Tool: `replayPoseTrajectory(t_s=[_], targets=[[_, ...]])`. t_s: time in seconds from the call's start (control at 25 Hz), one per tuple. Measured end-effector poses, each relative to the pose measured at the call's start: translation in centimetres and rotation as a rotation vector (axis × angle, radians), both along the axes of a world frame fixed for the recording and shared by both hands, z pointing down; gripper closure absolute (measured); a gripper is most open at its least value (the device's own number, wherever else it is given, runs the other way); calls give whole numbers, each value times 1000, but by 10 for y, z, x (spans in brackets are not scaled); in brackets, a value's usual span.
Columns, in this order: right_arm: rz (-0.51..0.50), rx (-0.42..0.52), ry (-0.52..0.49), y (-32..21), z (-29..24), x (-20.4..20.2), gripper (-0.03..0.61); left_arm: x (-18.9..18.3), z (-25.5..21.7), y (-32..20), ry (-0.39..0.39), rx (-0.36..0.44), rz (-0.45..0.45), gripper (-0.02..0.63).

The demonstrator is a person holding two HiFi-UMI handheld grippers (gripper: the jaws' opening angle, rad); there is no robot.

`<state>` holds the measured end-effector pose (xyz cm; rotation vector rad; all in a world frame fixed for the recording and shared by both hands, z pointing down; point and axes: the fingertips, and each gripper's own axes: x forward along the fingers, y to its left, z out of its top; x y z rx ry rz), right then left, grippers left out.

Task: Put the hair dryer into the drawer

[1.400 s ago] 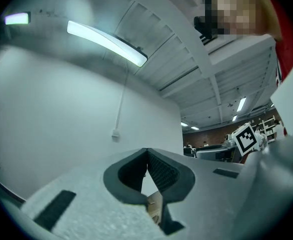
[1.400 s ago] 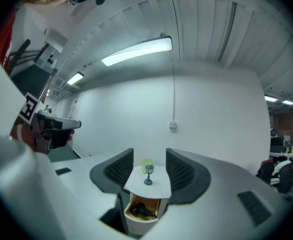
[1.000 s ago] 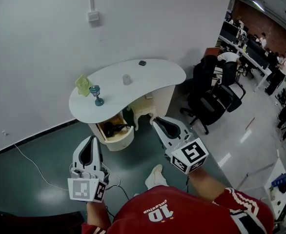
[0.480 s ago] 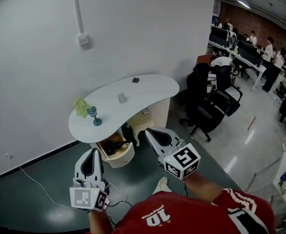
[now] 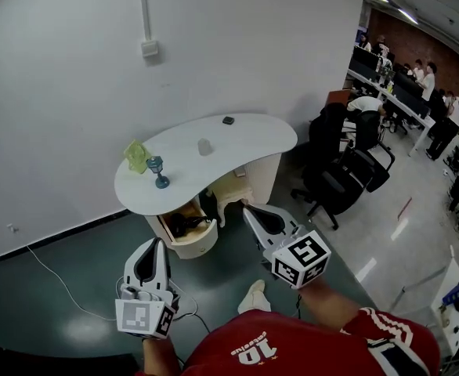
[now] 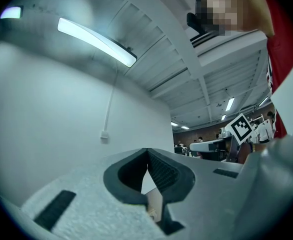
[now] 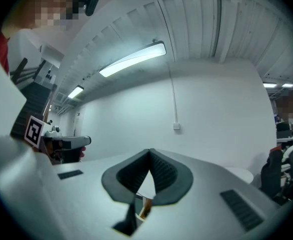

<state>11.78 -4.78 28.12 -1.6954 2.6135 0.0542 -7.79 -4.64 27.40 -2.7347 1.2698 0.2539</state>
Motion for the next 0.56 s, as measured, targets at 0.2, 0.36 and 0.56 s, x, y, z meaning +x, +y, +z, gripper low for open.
replayPoseTrajectory(t_s=[0.2, 0.36, 0.56], targets=[[-21, -4, 19, 2, 2, -14, 574, -17, 8, 7, 9, -15, -27, 614], [-40, 5, 33, 0, 0, -27, 574, -30, 10, 9, 15, -17, -47, 614], [-55, 11, 53, 0, -2, -42, 575, -44, 8, 11, 22, -12, -63, 614]])
